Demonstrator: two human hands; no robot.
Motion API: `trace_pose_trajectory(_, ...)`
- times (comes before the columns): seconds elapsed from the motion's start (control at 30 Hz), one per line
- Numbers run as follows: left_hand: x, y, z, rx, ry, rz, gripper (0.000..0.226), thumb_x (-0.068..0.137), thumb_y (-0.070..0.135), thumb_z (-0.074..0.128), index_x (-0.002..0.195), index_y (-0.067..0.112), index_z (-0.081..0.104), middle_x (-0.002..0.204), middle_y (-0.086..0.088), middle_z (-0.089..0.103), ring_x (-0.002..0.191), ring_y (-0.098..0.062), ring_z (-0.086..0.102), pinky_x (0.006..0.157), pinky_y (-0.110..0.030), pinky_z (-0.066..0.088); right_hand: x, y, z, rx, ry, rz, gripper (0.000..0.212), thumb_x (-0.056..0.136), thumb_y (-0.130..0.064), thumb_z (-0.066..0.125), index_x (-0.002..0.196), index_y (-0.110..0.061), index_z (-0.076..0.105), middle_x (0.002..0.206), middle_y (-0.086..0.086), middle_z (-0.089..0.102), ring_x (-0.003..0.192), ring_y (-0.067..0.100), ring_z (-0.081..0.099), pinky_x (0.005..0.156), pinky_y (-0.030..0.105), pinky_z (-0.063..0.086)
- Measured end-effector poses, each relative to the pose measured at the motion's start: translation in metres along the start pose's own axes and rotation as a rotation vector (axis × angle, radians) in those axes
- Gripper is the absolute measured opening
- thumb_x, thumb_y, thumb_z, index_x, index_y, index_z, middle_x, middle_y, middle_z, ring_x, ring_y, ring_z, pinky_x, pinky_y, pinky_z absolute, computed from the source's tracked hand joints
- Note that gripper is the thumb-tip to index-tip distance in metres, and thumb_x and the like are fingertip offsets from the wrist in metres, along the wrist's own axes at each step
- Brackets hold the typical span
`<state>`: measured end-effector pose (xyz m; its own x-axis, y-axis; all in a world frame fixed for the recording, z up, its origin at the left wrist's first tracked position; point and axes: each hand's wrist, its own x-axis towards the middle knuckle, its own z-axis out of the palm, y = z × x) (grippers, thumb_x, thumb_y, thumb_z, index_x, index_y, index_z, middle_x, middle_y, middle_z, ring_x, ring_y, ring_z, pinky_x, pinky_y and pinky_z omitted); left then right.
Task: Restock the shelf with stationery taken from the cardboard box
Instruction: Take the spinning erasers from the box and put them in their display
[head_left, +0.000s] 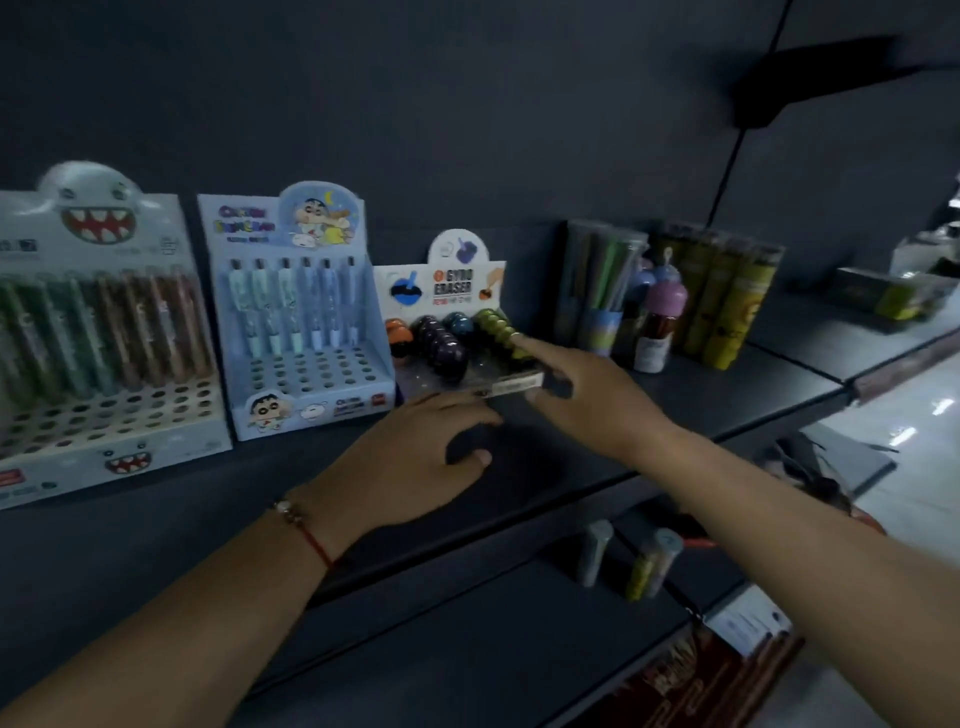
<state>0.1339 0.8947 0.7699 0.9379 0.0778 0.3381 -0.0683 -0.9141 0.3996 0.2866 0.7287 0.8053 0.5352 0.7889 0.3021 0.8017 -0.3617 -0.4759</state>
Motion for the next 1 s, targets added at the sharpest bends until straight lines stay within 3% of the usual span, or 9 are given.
trace_pose_trajectory(0.1,-0.009,0.025,0.004,-0.089,-0.038,0.106,0.041,0.093,0.041,0.059,0.133,0.044,0.052,0.138,0.028,0.047,0.124,0.019,0.036,0.098,0.003,0.021,-0.087,0.015,-0.025,-0.014,-0.005,0.021,0.055,0.095,-0.033,0.060,0.144,-0.045,0.039,0.145,-0.027,0.040,0.132,-0.011,0.035,0.105,0.011,0.029)
trace_pose_trajectory(0.23,-0.028,0.085,0.033,-0.132,-0.213,0.267,0.044,0.092,0.061,0.049,0.135,0.053,0.046,0.140,0.037,0.041,0.131,0.014,0.035,0.103,-0.011,0.030,-0.230,0.044,-0.032,-0.078,-0.010,0.132,0.053,0.093,-0.042,0.059,0.141,-0.050,0.040,0.141,-0.035,0.037,0.134,-0.016,0.029,0.107,0.007,0.022)
trace_pose_trajectory(0.37,-0.068,0.168,0.112,-0.301,-0.445,0.321,0.044,0.088,0.061,0.054,0.131,0.059,0.046,0.139,0.045,0.034,0.130,0.022,0.027,0.101,-0.005,0.026,-0.377,0.054,-0.031,-0.066,0.008,0.390,0.054,0.092,-0.047,0.058,0.138,-0.061,0.033,0.144,-0.040,0.030,0.133,-0.019,0.024,0.106,0.009,0.021)
trace_pose_trajectory(0.5,-0.129,0.257,0.216,-0.421,-0.610,0.385,0.040,0.090,0.054,0.059,0.130,0.050,0.054,0.139,0.035,0.042,0.130,0.018,0.032,0.102,-0.002,0.025,-0.523,0.047,-0.017,-0.046,0.053,0.666,0.052,0.087,-0.056,0.050,0.128,-0.074,0.024,0.138,-0.042,0.029,0.132,-0.016,0.026,0.107,0.010,0.020)
trace_pose_trajectory(0.6,-0.187,0.331,0.277,-0.480,-0.729,0.424,0.038,0.085,0.059,0.055,0.123,0.055,0.052,0.136,0.035,0.044,0.129,0.016,0.036,0.105,-0.007,0.027,-0.637,0.025,-0.004,0.005,0.163,0.896,0.051,0.082,-0.057,0.049,0.129,-0.067,0.032,0.141,-0.033,0.036,0.132,-0.014,0.029,0.108,0.008,0.020)
trace_pose_trajectory(0.73,-0.263,0.431,0.333,-0.560,-0.922,0.461,0.032,0.092,0.042,0.062,0.121,0.054,0.052,0.130,0.038,0.046,0.122,0.016,0.042,0.099,-0.004,0.030,-0.787,-0.021,0.020,0.086,0.280,1.191,0.054,0.081,-0.058,0.052,0.133,-0.055,0.038,0.145,-0.026,0.040,0.135,-0.005,0.035,0.113,0.027,0.033)
trace_pose_trajectory(0.87,-0.316,0.514,0.375,-0.487,-1.122,0.623,0.033,0.095,0.041,0.057,0.127,0.051,0.051,0.130,0.038,0.043,0.120,0.022,0.037,0.094,0.003,0.024,-0.901,-0.069,0.033,0.272,0.343,1.434,0.047,0.092,-0.049,0.058,0.125,-0.065,0.029,0.137,-0.044,0.025,0.131,-0.015,0.027,0.101,0.006,0.027)
trace_pose_trajectory(1.0,-0.339,0.572,0.418,-0.385,-1.256,0.736,0.036,0.097,0.044,0.052,0.133,0.045,0.048,0.137,0.029,0.043,0.123,0.013,0.039,0.097,-0.003,0.027,-0.972,-0.082,0.046,0.365,0.497,1.656,0.051,0.092,-0.042,0.063,0.132,-0.054,0.033,0.135,-0.039,0.031,0.131,-0.011,0.033,0.095,0.003,0.027)
